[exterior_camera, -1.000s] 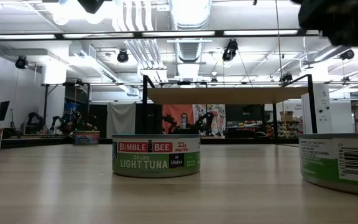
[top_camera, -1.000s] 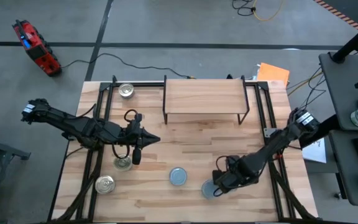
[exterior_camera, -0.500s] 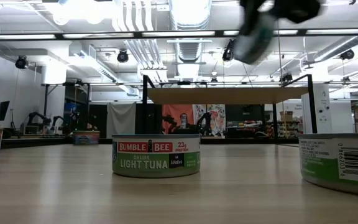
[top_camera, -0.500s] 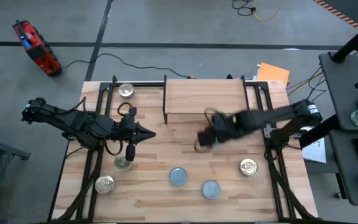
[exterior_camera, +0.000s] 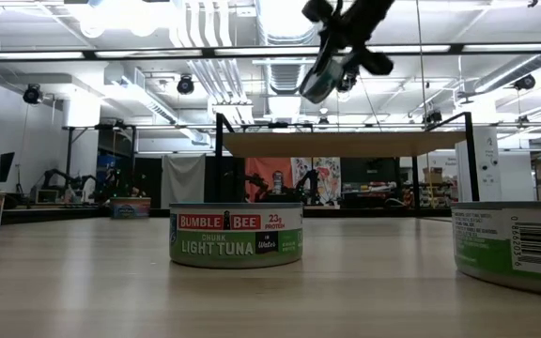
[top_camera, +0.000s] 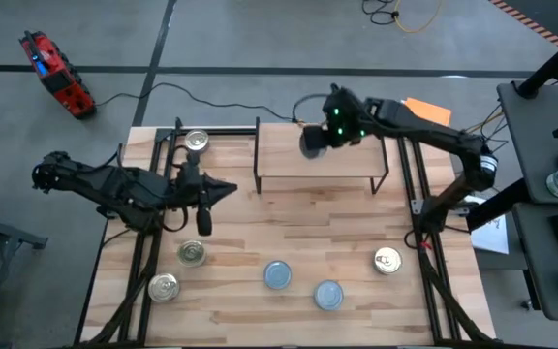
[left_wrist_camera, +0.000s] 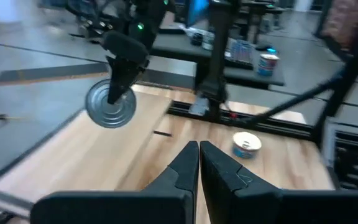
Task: Stack canned seafood by type on shelf
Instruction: Put the blue tuna can on the shelf, then put the green tuna can on the shelf
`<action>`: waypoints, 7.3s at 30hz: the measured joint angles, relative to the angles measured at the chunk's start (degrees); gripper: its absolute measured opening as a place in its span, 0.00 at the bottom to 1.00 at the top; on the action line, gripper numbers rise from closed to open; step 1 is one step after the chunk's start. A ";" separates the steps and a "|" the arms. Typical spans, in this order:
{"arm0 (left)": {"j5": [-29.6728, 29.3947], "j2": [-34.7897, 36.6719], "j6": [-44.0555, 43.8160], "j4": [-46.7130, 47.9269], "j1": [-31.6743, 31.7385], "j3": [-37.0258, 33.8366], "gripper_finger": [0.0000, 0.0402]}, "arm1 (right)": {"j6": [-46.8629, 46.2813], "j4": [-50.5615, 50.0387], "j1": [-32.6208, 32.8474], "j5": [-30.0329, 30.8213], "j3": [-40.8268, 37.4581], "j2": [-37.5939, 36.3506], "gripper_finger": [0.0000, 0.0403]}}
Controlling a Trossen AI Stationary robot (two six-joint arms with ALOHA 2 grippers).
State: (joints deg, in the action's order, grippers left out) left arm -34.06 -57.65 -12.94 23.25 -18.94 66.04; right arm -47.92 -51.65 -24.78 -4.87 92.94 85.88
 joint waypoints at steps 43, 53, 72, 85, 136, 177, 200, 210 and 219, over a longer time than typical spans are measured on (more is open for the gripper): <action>-12.07 -0.02 0.25 0.45 1.93 0.96 0.00 | 9.35 -12.48 -8.80 -1.71 3.63 8.31 0.68; -12.03 -0.02 0.25 0.43 1.91 0.96 0.00 | 23.40 -13.05 -7.60 1.15 13.10 7.98 0.46; -12.03 0.00 0.43 0.41 1.91 0.94 0.00 | 26.57 4.81 -6.12 3.39 -1.64 8.03 0.02; -12.05 -0.04 0.41 0.39 1.92 0.94 0.00 | 28.64 3.48 -6.25 10.59 -4.09 8.02 0.02; -12.05 -0.11 0.25 0.41 1.93 0.90 0.00 | 31.31 -15.18 -7.20 17.25 -1.50 6.51 0.02; -11.82 -0.12 -2.17 0.77 1.91 0.90 0.00 | 30.91 -24.88 -14.45 25.89 2.40 1.85 0.02; 27.54 -0.46 -17.89 14.44 2.34 -8.15 0.00 | 0.74 -15.98 27.29 16.27 5.23 -10.75 0.02; 34.86 -0.39 -16.27 -9.09 2.30 -22.57 0.00 | -16.03 -12.50 45.73 18.10 5.19 -3.55 0.02; 33.18 -0.39 -27.97 -15.35 2.21 -30.94 0.00 | -18.40 -11.71 49.28 15.26 4.93 5.13 0.02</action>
State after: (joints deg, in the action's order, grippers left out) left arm -0.88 -58.04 -40.91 7.91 -16.73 35.10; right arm -66.33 -63.36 24.50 10.40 97.87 91.02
